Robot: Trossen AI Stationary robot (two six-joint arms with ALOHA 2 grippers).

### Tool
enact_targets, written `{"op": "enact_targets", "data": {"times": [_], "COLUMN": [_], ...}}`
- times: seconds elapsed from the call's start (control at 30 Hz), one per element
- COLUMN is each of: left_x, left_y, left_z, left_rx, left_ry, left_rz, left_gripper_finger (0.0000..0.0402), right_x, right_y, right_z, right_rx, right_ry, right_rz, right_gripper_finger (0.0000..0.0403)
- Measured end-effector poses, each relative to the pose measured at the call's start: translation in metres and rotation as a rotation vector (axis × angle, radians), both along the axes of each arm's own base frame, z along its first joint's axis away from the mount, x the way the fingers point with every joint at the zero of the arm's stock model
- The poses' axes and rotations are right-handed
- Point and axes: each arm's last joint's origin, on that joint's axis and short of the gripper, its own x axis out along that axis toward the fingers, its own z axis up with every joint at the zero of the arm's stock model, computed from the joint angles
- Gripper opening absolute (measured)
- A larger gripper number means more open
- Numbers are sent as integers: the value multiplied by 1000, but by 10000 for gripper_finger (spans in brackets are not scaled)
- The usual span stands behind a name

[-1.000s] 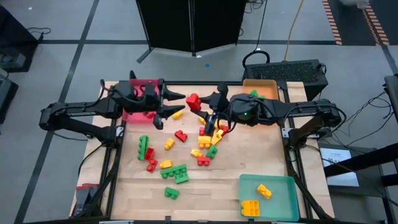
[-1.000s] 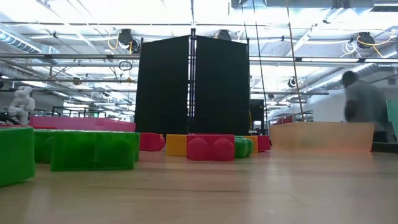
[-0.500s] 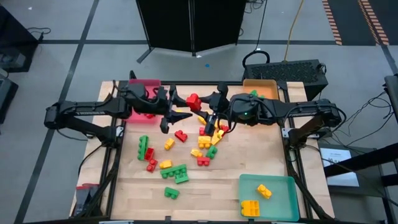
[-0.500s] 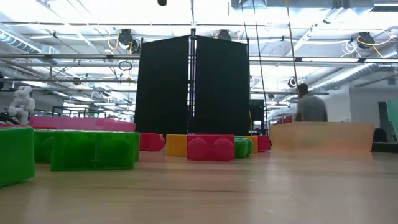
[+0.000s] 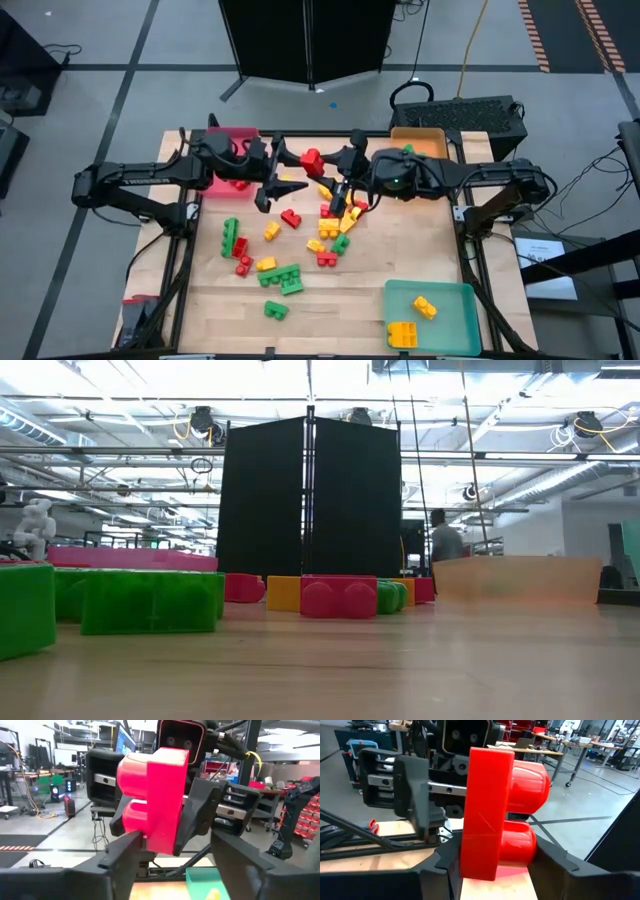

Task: Sort blocks
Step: Put the red game piece into the red bin

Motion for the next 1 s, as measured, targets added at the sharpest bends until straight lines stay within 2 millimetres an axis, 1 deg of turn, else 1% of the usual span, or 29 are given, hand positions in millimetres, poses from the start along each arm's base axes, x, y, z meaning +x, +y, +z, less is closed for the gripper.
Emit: {"op": "enact_targets", "data": {"times": [0.17,0.3,0.43,0.6,0.77,0.87,1.0], "left_x": [0,-1,-5,-3,1,2,8], "left_y": [1,2,1,0,1,1,1], "left_z": [3,3,7,7,6,10,6], "left_rx": [7,20,21,12,-6,-14,-13], "left_ry": [-21,-23,-41,-47,-65,-118,-118], "left_rz": [33,66,66,62,38,31,26], "left_gripper_finger": [316,340,342,342,342,342,342], "right_x": [1,1,1,1,1,1,1], "right_y": [1,1,1,1,0,0,0], "right_z": [-2,-3,-3,-2,-1,-1,-1], "right_rx": [5,5,5,5,7,16,22], "right_ry": [9,14,11,4,-2,-6,-11], "right_rz": [12,12,12,9,7,8,7], "right_gripper_finger": [163,162,162,162,162,162,163]}}
